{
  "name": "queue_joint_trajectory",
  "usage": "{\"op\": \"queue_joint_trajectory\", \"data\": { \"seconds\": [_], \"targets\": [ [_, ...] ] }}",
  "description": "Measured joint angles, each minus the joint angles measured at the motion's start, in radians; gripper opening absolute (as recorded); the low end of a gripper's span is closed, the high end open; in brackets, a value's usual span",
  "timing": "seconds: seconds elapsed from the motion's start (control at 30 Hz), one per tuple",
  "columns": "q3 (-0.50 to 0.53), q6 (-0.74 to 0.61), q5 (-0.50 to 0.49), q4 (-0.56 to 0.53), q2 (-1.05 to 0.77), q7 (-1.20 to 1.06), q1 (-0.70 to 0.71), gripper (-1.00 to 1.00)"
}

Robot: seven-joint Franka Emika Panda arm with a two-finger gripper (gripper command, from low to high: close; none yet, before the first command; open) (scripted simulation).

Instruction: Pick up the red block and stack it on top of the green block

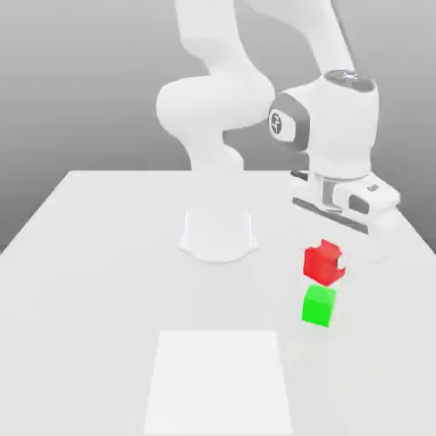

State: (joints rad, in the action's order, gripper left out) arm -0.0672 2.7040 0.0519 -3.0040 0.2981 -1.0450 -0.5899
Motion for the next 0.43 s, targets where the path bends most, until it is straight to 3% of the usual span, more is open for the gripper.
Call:
{"op": "queue_joint_trajectory", "data": {
  "seconds": [0.23,0.27,0.43],
  "targets": [
    [-0.013,0.230,-0.035,0.000,-0.231,0.010,0.012,-1.00],
    [-0.013,0.254,-0.039,0.001,-0.256,0.013,0.014,1.00],
    [-0.013,0.254,-0.039,0.001,-0.256,0.013,0.014,1.00]
  ]
}}
